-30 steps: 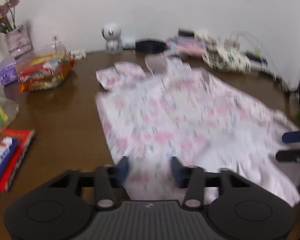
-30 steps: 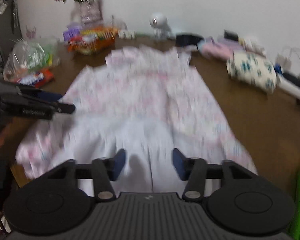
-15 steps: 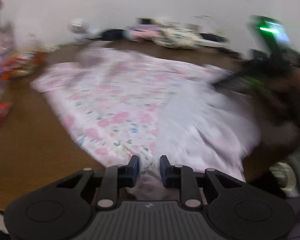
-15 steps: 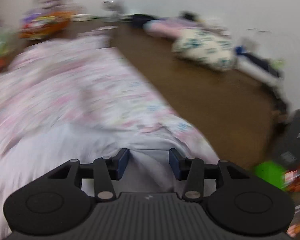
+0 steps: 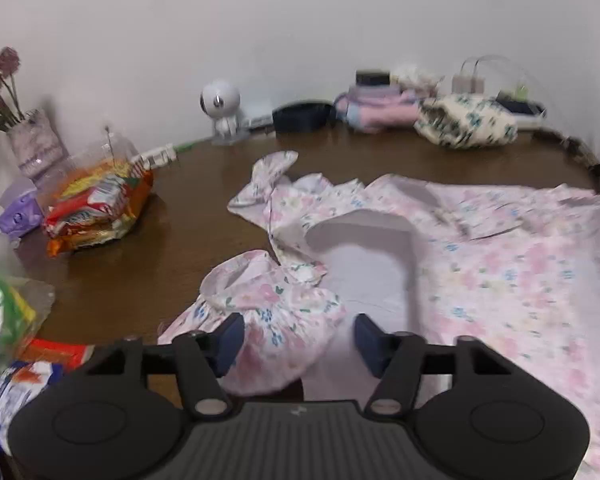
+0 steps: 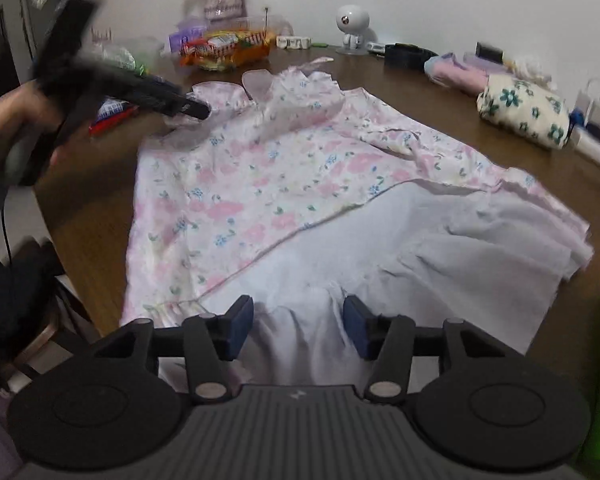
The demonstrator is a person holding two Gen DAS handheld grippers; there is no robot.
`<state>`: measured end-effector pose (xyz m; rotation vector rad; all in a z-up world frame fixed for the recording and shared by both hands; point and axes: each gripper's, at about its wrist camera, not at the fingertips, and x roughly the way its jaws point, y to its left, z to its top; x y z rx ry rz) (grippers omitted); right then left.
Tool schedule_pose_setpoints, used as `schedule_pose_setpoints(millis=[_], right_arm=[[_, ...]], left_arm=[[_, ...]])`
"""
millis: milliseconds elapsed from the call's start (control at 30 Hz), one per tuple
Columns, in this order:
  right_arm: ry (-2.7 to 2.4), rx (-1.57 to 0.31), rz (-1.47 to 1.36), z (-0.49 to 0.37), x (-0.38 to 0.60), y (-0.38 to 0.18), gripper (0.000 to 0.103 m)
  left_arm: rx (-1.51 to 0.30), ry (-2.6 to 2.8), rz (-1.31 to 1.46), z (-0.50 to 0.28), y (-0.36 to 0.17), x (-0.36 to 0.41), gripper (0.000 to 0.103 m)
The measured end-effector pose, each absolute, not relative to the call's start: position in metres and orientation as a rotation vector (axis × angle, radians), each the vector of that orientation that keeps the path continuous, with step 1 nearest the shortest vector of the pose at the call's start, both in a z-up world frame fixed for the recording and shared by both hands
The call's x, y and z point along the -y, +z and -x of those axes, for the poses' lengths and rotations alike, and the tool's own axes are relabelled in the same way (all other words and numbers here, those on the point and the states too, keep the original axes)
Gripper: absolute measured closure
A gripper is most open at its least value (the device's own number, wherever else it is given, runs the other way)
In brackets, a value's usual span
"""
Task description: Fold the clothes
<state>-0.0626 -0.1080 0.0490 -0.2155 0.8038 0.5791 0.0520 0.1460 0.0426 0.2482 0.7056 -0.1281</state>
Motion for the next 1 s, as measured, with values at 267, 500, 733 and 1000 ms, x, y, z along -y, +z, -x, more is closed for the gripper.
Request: schedule_pose_setpoints(millis=[267, 500, 733, 1000], right_arm=[[0.515, -0.855, 0.226, 0.043, 0.133, 0.049, 0.049], [0.365, -0.874, 0.240, 0.019, 0.170, 0.051, 0.045], [0.311, -0.810, 0.281, 0.024, 0.166, 0.061, 0.045], [0.477, -0.771, 0.061, 0.035, 0.147, 0.060, 0.051]], left_arm=[[-0.765, -0.014, -0.207, -0.052, 0.025, -0.171, 0.102], [-0.743, 0.272, 0.052, 0.028, 0.024, -0.235, 0.098], [-0.614, 0.080, -0.047, 0.043, 0.073, -0.198, 0.029], [-0.763, -0.037, -0.245, -0.015, 0.027, -0.165, 0.083]])
